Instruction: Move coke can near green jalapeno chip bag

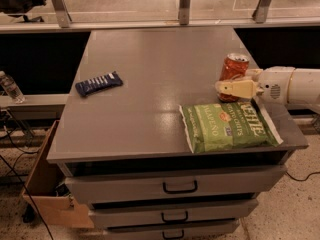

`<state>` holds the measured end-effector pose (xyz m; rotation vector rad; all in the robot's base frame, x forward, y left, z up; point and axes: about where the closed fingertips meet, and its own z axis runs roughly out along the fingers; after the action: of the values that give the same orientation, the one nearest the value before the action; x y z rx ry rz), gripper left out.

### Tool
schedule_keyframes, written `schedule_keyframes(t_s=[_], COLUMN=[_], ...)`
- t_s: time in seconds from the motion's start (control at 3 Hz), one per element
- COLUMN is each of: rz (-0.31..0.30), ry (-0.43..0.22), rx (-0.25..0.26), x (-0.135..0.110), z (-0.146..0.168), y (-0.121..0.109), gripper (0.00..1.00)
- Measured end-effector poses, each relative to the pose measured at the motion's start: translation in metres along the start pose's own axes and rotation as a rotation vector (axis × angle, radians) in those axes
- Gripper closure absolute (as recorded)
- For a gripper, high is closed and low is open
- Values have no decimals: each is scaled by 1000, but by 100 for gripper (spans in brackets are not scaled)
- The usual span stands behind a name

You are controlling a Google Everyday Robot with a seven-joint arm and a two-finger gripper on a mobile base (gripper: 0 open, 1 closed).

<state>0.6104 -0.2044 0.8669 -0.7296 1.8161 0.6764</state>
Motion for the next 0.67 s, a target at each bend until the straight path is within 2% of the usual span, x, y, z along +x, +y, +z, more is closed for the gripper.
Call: schedule_keyframes(t_s=[0.33, 0.67], rz=[-15, -33], ry=[-7, -15], rx=[-13, -8], x=[-2, -10], z=[-3, -10], y=[1, 0], gripper=[0, 0])
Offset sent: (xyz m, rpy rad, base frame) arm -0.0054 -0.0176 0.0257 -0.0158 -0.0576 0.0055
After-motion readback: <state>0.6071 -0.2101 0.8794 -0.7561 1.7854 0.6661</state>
